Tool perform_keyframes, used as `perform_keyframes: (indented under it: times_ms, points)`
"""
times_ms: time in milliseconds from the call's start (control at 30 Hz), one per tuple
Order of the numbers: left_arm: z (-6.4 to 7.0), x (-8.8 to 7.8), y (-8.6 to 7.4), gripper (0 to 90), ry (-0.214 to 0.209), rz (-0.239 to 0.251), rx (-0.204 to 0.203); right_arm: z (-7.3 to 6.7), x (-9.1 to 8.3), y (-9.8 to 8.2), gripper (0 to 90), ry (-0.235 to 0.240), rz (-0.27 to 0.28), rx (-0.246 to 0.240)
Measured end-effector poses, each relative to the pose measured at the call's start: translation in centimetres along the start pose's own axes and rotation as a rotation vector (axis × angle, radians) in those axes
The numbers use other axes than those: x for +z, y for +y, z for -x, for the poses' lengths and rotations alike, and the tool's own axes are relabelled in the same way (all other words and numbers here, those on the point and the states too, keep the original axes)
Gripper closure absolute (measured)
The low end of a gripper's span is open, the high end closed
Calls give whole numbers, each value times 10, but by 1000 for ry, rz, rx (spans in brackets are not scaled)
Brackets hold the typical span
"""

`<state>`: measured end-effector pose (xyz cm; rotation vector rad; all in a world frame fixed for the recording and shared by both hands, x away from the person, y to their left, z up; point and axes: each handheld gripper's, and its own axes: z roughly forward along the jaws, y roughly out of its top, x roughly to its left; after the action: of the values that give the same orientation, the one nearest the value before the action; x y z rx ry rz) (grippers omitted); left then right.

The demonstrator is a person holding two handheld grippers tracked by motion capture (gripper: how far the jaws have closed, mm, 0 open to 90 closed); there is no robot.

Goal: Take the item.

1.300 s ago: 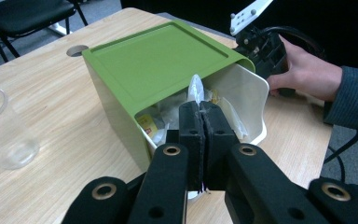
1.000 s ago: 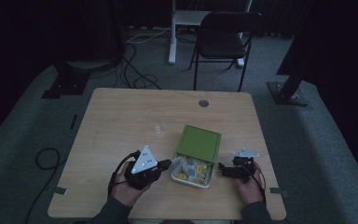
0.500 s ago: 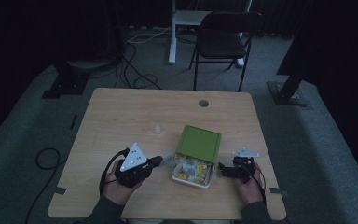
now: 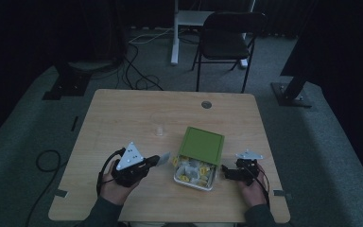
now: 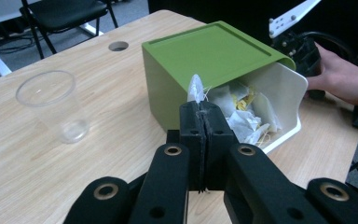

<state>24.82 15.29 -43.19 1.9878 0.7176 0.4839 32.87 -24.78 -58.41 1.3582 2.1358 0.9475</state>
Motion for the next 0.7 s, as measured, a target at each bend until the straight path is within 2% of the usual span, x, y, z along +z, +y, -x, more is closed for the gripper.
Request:
perform_keyframes:
  times_ms: [167, 367, 700]
  points:
    - [-5, 1, -2, 900, 11, -4, -13, 0, 0, 0, 106, 0, 0, 1]
    - [-16, 5, -6, 900, 43, 0, -36, 0, 0, 0, 106, 0, 0, 0]
    - [-29, 10, -10, 900, 86, 2, -42, 0, 0, 0, 106, 0, 0, 0]
